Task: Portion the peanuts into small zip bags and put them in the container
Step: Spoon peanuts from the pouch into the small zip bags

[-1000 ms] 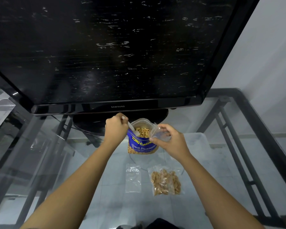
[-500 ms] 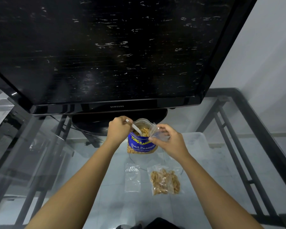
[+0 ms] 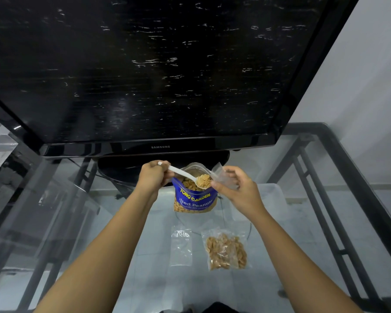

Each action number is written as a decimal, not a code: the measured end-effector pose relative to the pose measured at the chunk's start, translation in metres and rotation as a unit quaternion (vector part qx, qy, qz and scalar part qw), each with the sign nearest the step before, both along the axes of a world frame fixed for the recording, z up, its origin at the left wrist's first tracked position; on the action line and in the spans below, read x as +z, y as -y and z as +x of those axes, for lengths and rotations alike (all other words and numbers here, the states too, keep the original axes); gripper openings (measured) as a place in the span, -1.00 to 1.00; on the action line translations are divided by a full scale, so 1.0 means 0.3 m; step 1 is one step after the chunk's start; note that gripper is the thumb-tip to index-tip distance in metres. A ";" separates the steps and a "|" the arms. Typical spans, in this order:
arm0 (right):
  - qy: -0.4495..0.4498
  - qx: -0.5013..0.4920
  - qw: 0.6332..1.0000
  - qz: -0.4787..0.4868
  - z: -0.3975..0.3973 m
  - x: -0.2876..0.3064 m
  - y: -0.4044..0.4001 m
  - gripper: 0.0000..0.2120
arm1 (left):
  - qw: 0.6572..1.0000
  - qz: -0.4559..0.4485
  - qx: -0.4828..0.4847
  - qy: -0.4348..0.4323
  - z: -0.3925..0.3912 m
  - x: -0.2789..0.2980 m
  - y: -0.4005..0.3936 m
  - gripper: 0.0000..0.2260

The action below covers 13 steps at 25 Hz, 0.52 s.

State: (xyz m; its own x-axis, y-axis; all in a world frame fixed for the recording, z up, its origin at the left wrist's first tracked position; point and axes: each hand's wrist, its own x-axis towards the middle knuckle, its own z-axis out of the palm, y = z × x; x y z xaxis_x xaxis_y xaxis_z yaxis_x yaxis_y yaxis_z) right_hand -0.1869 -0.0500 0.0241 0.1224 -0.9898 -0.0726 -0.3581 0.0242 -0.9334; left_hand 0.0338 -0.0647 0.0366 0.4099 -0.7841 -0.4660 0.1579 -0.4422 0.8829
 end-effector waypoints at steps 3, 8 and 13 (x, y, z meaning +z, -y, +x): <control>-0.057 0.009 0.998 -0.025 -0.002 0.018 0.015 -0.54 | 1.000 0.002 0.012 0.009 0.040 0.005 -0.003 -0.87; -0.166 0.041 0.981 -0.089 0.027 0.023 0.041 -0.51 | 0.999 -0.044 -0.007 0.009 0.110 0.032 0.006 -0.86; -0.196 0.052 0.972 -0.115 0.055 0.021 0.054 -0.53 | 0.996 -0.083 -0.015 0.011 0.149 0.080 0.015 -0.86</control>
